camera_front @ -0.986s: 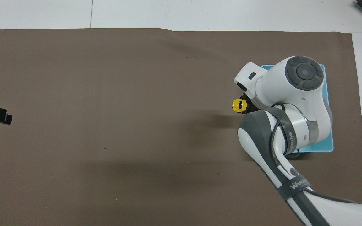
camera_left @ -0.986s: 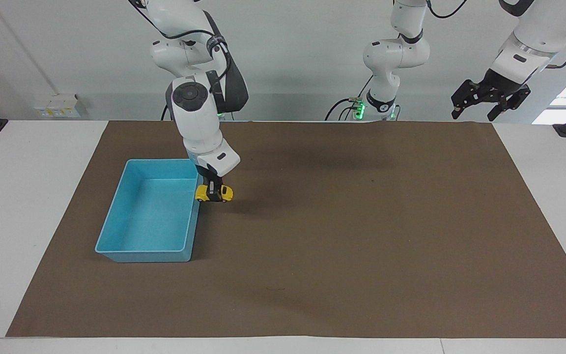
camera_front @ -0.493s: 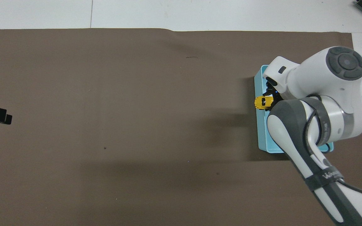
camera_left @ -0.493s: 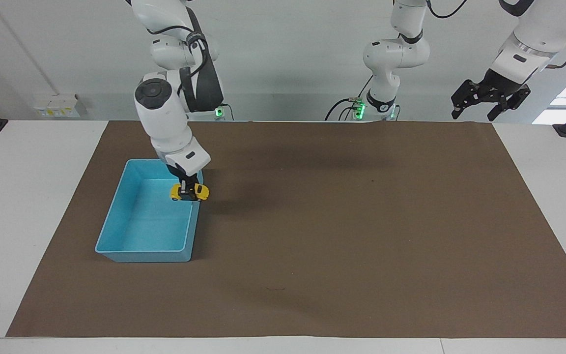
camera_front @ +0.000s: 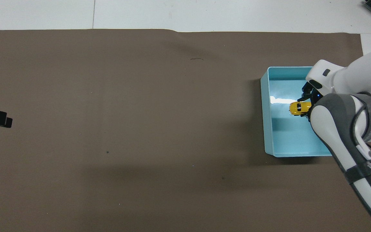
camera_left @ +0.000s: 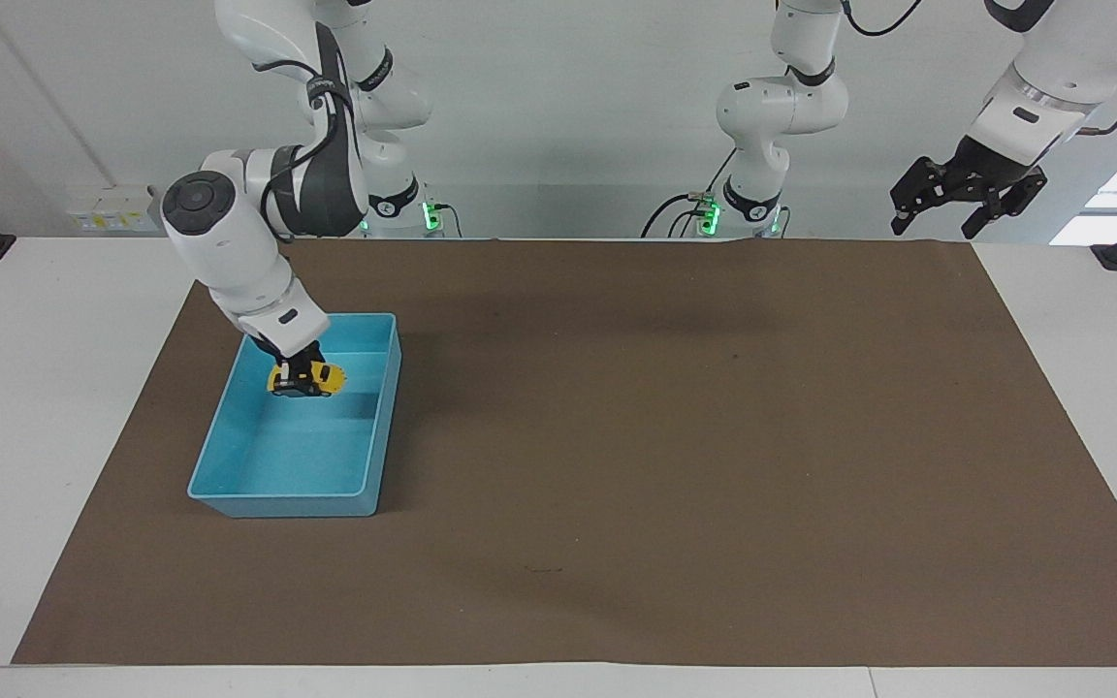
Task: Wind up and store yellow beetle car
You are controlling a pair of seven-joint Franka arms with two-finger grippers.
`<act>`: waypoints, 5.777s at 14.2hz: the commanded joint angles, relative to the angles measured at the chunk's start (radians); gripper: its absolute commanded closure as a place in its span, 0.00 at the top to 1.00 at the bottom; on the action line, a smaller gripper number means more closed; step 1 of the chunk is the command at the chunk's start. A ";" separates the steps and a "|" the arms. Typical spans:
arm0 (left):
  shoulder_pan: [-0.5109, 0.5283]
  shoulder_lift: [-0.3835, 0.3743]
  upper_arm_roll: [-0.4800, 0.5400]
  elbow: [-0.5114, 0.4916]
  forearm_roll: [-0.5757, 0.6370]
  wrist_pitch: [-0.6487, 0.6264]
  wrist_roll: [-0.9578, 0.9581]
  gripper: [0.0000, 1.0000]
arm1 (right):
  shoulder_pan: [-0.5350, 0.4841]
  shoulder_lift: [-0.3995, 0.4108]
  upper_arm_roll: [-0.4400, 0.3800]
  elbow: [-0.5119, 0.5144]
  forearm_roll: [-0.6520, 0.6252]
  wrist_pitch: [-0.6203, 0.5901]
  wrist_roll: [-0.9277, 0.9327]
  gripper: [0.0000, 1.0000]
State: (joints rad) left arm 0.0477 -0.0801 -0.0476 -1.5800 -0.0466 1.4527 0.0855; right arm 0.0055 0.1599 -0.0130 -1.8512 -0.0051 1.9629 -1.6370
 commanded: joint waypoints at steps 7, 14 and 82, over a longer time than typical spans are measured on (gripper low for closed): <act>0.011 -0.026 -0.003 -0.023 -0.010 -0.008 -0.004 1.00 | -0.035 -0.056 0.008 -0.125 0.000 0.129 -0.049 0.02; -0.006 -0.026 -0.015 -0.023 0.043 -0.005 0.005 1.00 | -0.042 -0.033 0.008 -0.181 0.000 0.209 -0.050 0.02; 0.006 -0.026 -0.006 -0.023 0.013 -0.002 -0.001 1.00 | -0.030 -0.144 -0.001 0.050 -0.003 0.019 0.092 1.00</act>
State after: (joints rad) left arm 0.0462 -0.0812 -0.0513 -1.5800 -0.0279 1.4532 0.0862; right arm -0.0195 0.0471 -0.0180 -1.8070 -0.0060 2.0016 -1.5629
